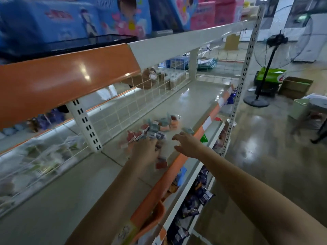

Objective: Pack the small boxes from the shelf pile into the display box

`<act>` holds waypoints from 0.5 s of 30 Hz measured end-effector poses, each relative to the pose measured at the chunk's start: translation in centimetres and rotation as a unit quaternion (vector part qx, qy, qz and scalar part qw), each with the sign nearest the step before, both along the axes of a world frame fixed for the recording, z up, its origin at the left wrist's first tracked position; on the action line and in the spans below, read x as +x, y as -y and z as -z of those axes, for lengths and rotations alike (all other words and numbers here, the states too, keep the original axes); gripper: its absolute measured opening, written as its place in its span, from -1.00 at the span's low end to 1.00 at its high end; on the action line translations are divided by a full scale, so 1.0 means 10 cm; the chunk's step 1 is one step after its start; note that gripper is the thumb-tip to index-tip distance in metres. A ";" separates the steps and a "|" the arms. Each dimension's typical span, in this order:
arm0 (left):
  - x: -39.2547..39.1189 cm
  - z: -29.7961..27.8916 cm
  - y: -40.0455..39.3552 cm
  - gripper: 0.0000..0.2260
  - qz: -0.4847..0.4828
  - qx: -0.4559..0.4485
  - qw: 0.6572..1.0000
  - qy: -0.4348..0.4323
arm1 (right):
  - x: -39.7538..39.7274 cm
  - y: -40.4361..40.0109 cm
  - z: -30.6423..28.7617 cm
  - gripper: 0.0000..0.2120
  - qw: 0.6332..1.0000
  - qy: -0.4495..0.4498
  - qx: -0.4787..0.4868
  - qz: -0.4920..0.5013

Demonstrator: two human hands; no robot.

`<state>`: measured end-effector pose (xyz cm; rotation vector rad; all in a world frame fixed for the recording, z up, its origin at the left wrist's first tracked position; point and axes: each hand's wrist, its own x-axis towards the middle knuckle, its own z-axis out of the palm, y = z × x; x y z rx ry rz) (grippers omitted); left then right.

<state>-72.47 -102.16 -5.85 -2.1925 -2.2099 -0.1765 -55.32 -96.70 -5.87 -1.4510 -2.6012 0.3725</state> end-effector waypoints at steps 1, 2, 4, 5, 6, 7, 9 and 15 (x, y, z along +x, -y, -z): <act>-0.01 0.01 -0.12 -0.69 -0.006 0.002 1.000 -0.002 | -0.01 -0.14 0.00 -0.57 1.000 0.001 0.000 -0.003; -0.03 0.01 -0.22 -0.69 -0.010 0.003 1.000 -0.001 | -0.01 -0.28 0.01 -0.58 1.000 -0.002 0.002 -0.004; -0.07 0.03 -0.42 -0.69 -0.019 0.003 1.000 0.016 | -0.02 -0.51 0.04 -0.58 1.000 -0.013 0.002 -0.001; -0.10 0.05 -0.50 -0.70 -0.027 0.001 0.999 0.027 | -0.02 -0.60 0.07 -0.58 1.000 -0.020 0.000 0.001; -0.12 0.08 -0.56 -0.70 -0.035 -0.002 0.999 0.035 | -0.01 -0.69 0.10 -0.58 1.000 -0.026 -0.003 0.001; -0.14 0.10 -0.62 -0.71 -0.044 -0.004 0.998 0.040 | -0.01 -0.77 0.14 -0.59 1.000 -0.030 -0.006 0.001; -0.17 0.13 -0.73 -0.71 -0.067 -0.004 0.997 0.031 | -0.01 -0.92 0.18 -0.61 0.999 -0.033 -0.001 -0.005; -0.17 0.16 -1.01 -0.63 -0.154 0.030 0.987 0.034 | -0.07 -1.39 0.29 -0.51 0.998 -0.051 0.040 -0.026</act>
